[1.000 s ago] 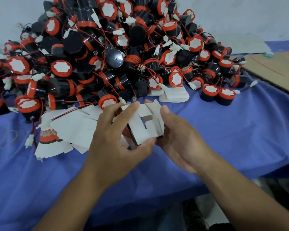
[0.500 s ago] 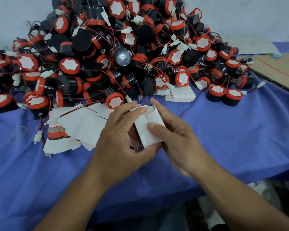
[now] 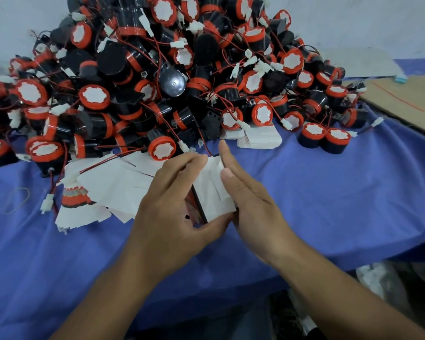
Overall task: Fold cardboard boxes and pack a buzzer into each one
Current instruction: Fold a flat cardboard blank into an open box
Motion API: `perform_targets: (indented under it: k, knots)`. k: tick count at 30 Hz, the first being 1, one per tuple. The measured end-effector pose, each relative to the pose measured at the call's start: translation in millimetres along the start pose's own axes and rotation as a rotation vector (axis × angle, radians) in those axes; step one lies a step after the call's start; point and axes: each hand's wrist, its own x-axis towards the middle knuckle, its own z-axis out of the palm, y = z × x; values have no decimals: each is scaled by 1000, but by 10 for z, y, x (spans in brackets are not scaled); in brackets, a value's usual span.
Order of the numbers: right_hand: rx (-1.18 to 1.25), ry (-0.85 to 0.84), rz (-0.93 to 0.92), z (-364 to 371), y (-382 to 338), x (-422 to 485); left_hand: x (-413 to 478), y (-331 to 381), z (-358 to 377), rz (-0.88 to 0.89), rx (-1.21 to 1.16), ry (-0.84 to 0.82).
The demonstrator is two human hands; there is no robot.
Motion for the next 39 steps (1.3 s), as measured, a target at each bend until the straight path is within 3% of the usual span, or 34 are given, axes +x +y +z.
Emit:
perform_targets:
  k: [5,10,13,16,20,25,27,32,35,39]
  knots:
    - [158,40,-23,-15,-35,17,-16,39,10,8,2,24]
    - [-77,95,-25,-65,-82,-10,-38,75,46,16,15,44]
    - [-197,25,20,-208,-158,5,-39,8,22,59,-4,-25]
    - [-551,-118,-68,-331,-212,-25,-47,-95,-18,89,-55,-146]
    - [-1114,-248,-410,-373,-117,-29,-80,-215,7,195,62,-256]
    - [-1394,-234,-581,-363,-5,-10,-57,-245,34,214,323,-246]
    - [-1477,-147,-533,-344,4,-20,-37,-227,26,200,427,-237]
    - [-1582,16,-183,-200,-39,-84,-11,-112,25,121,527,-204]
    - [-1724,162,-201,-97,-53,-105,-19,-74,44,57,511,-210]
    - [-1815,158,-126,-47,-79,-145,-78,-50,107,-37,343,-201]
